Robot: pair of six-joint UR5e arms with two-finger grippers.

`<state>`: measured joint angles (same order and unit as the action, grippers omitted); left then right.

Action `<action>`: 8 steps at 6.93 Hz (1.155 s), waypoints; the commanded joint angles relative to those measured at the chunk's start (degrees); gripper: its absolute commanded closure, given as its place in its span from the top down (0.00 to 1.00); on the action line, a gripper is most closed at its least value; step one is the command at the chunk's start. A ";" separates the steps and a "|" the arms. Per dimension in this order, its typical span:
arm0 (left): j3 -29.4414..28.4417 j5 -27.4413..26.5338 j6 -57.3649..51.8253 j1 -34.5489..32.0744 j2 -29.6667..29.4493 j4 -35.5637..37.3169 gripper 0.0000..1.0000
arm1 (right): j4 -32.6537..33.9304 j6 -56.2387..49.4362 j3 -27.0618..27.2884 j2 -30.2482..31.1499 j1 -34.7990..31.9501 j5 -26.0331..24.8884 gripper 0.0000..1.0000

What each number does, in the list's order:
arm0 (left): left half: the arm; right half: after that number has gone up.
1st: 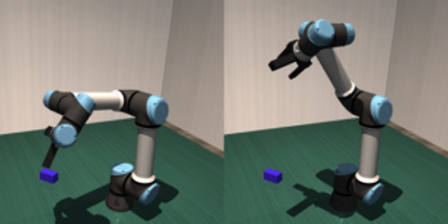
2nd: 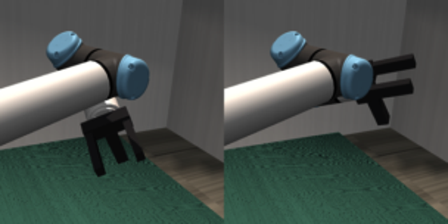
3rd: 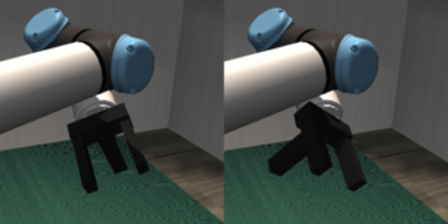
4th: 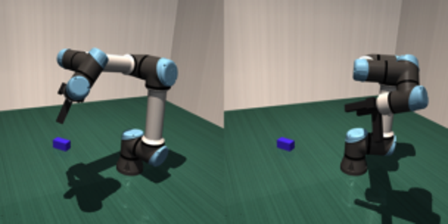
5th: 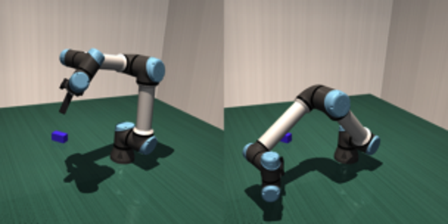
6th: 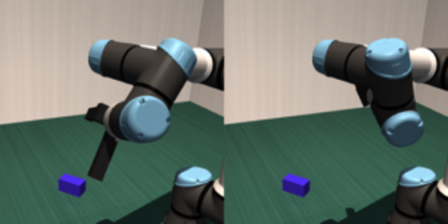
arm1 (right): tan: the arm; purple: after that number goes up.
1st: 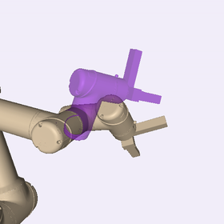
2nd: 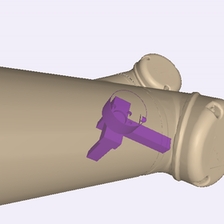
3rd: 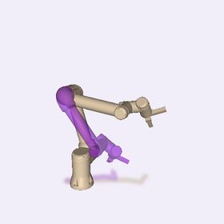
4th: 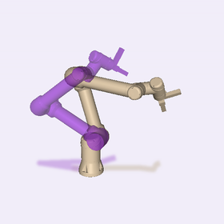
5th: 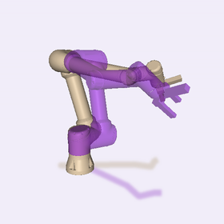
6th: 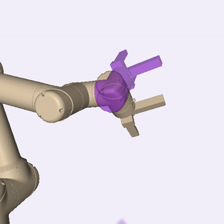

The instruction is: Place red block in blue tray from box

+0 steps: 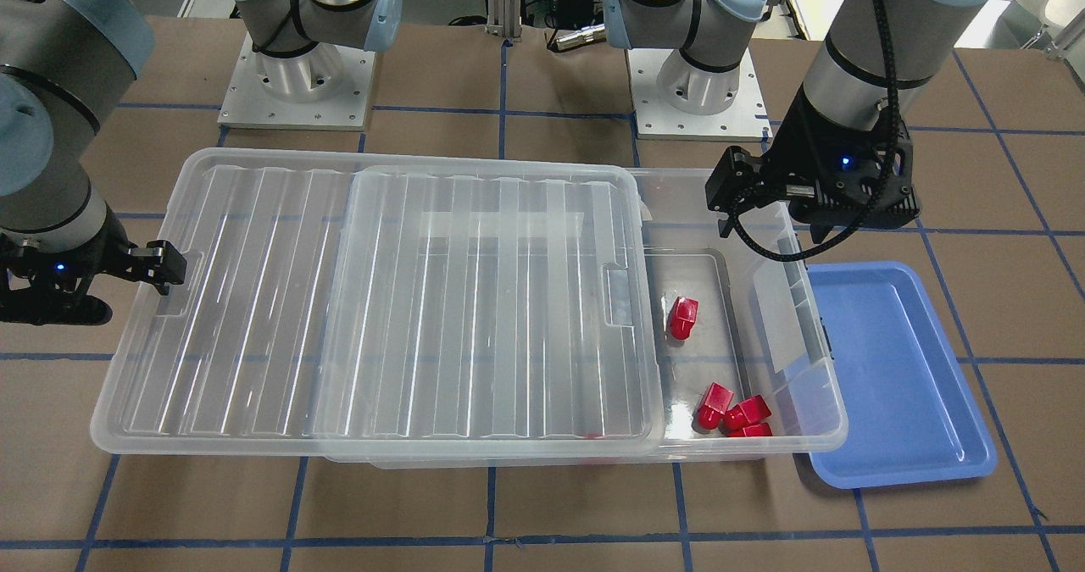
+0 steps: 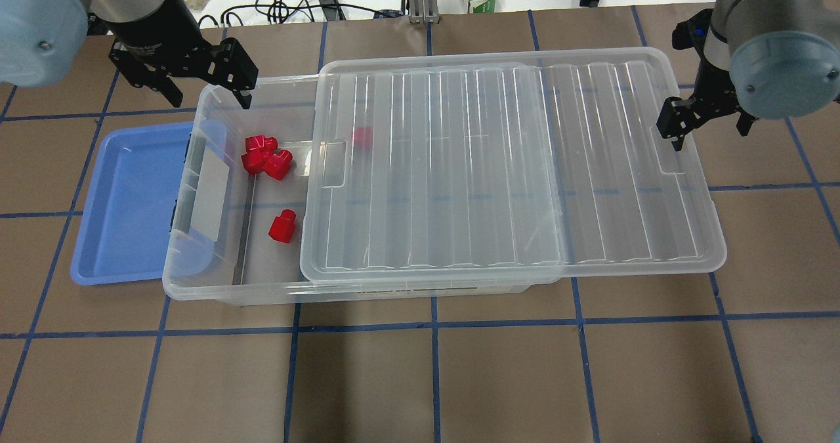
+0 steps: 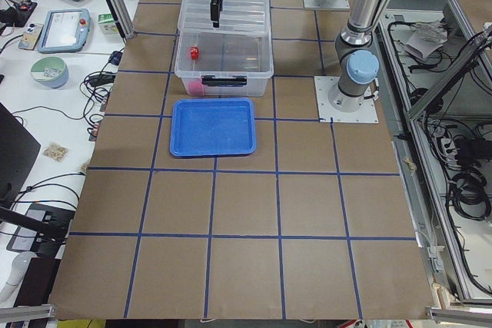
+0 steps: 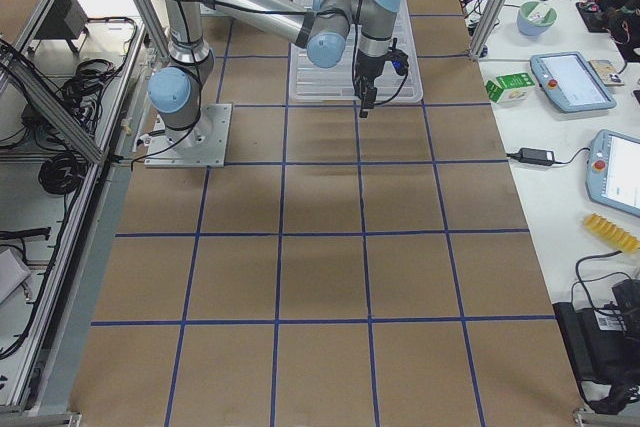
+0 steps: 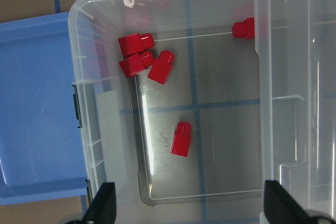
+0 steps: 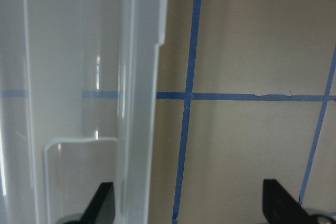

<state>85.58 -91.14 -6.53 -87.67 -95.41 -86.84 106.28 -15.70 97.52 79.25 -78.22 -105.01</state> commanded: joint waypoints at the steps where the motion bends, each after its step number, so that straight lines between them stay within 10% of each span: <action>1: 0.47 0.00 -0.06 -0.13 0.05 -0.17 1.00 | -3.61 0.14 -2.32 2.13 -0.35 0.51 1.00; 8: 21.81 5.98 -13.42 6.29 -4.08 20.80 1.00 | -12.42 20.44 -7.52 9.96 -11.43 14.75 1.00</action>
<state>104.72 -85.59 -19.92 -81.05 -98.84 -70.17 93.98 2.21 90.34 88.98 -89.20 -91.68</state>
